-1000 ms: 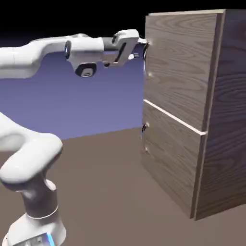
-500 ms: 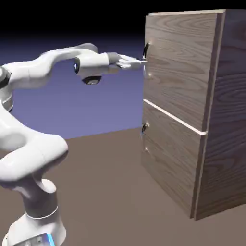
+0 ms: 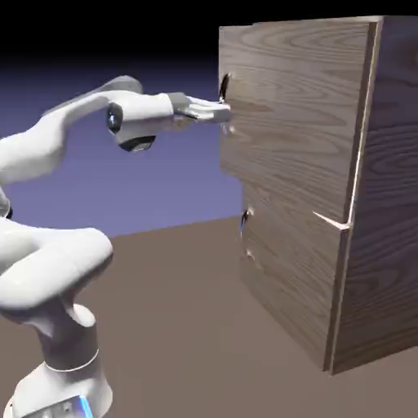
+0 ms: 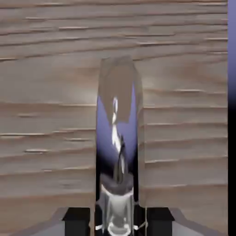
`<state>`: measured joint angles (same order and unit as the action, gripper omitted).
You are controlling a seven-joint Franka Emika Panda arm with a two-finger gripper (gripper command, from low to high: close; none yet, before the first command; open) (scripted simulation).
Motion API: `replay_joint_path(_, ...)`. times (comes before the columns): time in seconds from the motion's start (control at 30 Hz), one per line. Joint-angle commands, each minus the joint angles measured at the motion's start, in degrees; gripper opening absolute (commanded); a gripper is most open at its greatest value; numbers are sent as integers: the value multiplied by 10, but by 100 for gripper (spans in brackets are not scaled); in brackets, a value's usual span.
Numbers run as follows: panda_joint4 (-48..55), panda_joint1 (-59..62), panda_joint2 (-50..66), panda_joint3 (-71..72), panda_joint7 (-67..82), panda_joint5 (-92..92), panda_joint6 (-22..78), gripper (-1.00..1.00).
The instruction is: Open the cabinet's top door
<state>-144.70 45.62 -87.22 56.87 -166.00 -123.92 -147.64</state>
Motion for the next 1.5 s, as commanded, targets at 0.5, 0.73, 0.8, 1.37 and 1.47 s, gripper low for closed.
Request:
replay_joint_path(0.5,-231,-151,-102,-290,102,150,291,-100)
replay_joint_path(0.73,-259,-60,-139,-380,105,190,448,-100)
replay_joint_path(0.8,-264,-36,-134,-419,115,212,495,-100)
replay_joint_path(1.37,-206,62,78,-673,269,427,785,-100)
replay_joint_path(1.47,-176,42,140,-717,306,479,817,-100)
